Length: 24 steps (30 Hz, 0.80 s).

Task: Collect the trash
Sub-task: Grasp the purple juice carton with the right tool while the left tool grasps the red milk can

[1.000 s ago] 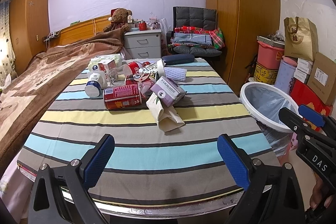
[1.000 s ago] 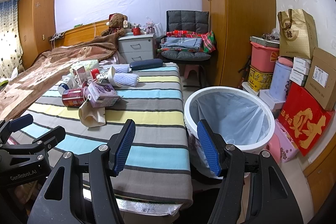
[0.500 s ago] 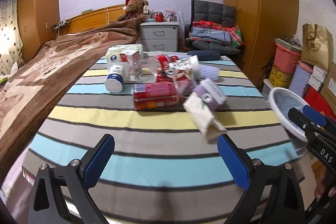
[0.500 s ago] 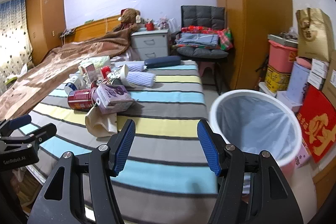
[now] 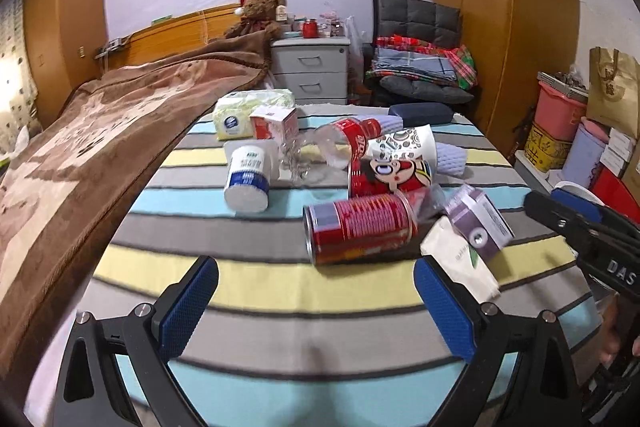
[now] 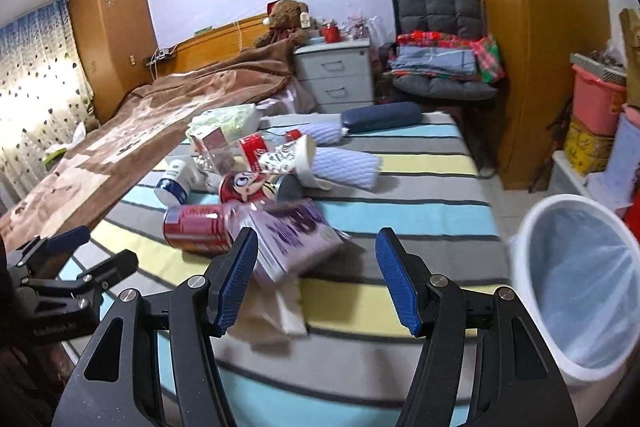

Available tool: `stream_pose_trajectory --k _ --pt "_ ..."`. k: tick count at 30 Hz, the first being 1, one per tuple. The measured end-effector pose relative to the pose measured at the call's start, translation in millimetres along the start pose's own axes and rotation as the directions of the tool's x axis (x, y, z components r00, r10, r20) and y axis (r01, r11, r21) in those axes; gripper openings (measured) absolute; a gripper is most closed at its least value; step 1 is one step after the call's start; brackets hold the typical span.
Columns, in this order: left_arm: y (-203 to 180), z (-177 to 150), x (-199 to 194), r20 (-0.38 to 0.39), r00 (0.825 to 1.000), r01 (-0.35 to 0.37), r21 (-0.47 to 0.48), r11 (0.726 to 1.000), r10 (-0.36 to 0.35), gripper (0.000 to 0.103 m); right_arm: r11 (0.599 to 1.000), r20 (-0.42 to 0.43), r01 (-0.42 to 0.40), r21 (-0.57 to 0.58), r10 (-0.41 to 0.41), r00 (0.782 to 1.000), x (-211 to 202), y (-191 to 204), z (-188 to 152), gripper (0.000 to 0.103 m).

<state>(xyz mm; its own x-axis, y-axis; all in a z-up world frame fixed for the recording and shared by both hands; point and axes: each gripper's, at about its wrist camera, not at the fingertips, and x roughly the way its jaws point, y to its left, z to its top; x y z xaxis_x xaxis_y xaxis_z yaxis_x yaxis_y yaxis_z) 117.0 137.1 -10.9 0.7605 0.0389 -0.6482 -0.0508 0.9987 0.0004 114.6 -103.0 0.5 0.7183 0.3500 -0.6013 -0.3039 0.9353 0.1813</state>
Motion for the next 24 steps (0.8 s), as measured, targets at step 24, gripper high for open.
stream_pose_trajectory --k 24 --pt "0.2 43.8 99.6 -0.150 0.974 0.190 0.134 0.972 -0.170 0.100 0.994 -0.180 0.105 -0.004 -0.104 0.978 30.3 -14.1 -2.1 0.065"
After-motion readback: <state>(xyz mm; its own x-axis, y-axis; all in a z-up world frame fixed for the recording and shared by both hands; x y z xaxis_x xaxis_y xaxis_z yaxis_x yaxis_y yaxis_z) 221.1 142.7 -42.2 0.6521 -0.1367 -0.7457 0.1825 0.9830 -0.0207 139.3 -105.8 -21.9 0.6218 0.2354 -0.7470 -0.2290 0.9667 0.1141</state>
